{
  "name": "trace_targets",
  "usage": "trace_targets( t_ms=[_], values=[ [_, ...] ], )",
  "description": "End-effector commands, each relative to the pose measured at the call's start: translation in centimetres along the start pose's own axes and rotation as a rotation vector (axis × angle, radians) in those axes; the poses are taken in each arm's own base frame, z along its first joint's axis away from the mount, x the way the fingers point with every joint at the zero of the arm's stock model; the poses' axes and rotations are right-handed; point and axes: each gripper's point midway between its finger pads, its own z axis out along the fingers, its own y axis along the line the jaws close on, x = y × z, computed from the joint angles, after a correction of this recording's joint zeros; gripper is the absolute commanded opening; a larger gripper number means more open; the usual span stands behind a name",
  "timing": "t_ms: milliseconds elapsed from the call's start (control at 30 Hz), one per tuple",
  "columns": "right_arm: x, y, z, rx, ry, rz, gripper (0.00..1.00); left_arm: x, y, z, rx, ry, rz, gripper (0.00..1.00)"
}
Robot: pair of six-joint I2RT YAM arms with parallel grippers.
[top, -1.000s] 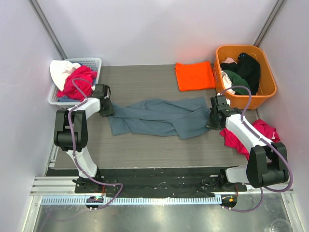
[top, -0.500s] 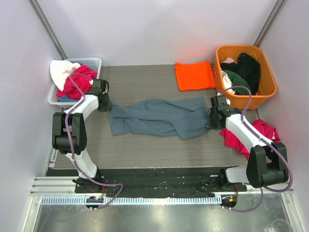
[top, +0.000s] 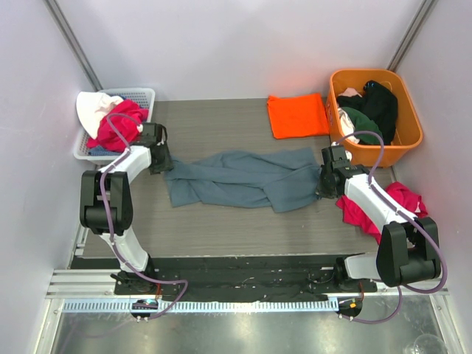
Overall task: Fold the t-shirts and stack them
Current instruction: Flatten the tshirt out
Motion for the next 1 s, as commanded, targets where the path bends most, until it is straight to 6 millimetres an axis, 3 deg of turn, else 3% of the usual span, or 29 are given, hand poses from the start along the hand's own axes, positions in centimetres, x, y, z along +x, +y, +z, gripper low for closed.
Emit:
trace_targets(
  t_ms=[0, 467, 633, 700, 967],
  values=[
    [-0.8, 0.1, -0.1, -0.012, -0.030, -0.005, 0.01, 0.6, -0.1, 1.4, 0.009, 0.005, -0.012, 0.43],
    [-0.7, 0.1, -0.2, -0.014, -0.030, -0.005, 0.01, 1.4, 0.2, 2.5, -0.004, 0.028, -0.007, 0.31],
    [-0.8, 0.1, -0.2, -0.015, -0.033, -0.003, 0.01, 1.3, 0.3, 2.4, -0.008, 0.027, -0.006, 0.19],
    [-0.9, 0.1, -0.3, -0.015, -0.034, 0.000, 0.01, 1.1, 0.3, 2.1, -0.010, 0.025, -0.002, 0.14],
    [-1.2, 0.1, -0.9, -0.020, -0.047, 0.000, 0.01, -1.7, 0.3, -1.2, -0.010, -0.031, 0.012, 0.14]
  ],
)
